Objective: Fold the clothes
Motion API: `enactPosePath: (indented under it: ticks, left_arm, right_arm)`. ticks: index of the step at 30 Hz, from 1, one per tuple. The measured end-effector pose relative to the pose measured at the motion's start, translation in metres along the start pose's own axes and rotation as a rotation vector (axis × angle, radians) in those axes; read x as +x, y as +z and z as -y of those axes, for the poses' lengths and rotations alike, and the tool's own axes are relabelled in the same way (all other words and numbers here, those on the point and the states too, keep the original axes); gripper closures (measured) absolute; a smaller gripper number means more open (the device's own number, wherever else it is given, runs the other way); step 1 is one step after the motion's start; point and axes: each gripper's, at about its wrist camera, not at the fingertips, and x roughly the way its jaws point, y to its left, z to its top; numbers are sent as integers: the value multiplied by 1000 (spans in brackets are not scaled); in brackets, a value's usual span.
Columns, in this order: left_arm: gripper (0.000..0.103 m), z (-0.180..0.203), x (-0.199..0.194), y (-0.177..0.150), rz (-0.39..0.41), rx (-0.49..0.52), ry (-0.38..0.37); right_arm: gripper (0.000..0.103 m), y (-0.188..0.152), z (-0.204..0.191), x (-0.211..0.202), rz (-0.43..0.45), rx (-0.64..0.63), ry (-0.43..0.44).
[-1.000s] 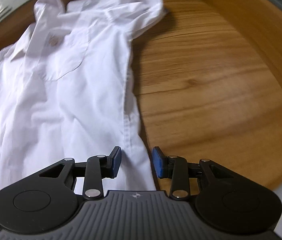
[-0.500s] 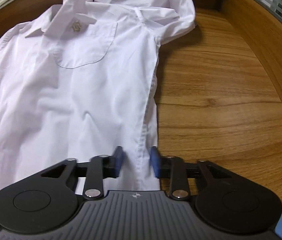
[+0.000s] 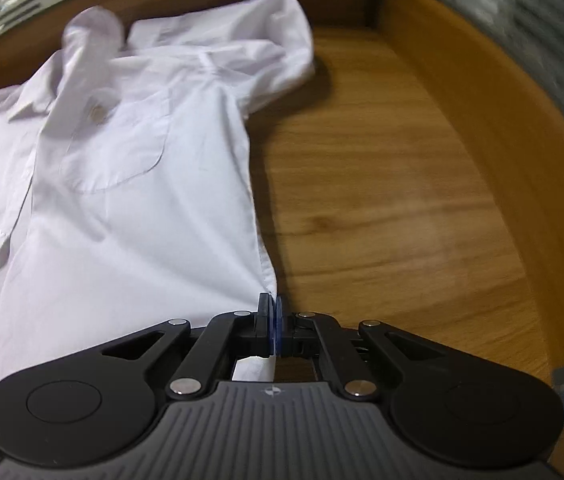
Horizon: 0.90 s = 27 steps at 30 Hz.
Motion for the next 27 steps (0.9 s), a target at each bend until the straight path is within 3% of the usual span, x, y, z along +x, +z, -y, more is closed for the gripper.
enactPosePath:
  ticks: [11,15,17,20,25,27]
  left_arm:
    - [100,3,-1,-5,-25,3,40]
    - [97,-9,-5,-10,-33,-36,-3]
    - [97,-20,-12,-5,1,-81,-41]
    - [88,-35,-19,11,45,-157,-73]
    - [78,-50,-11,51,93,-316,-107]
    - [64,-53,-3,69,116,-369,-125]
  right_arm:
    - [100,-14,-1,2,-76,8,33]
    - [98,-20,-1,0,-107,34,21]
    - [90,-21,2,-5,-106,32,32]
    - [82,-17,10,-13,-81,46,43]
    - [82,18,22,-10,-36,135,71]
    - [81,37,26,-5,-25,171,86]
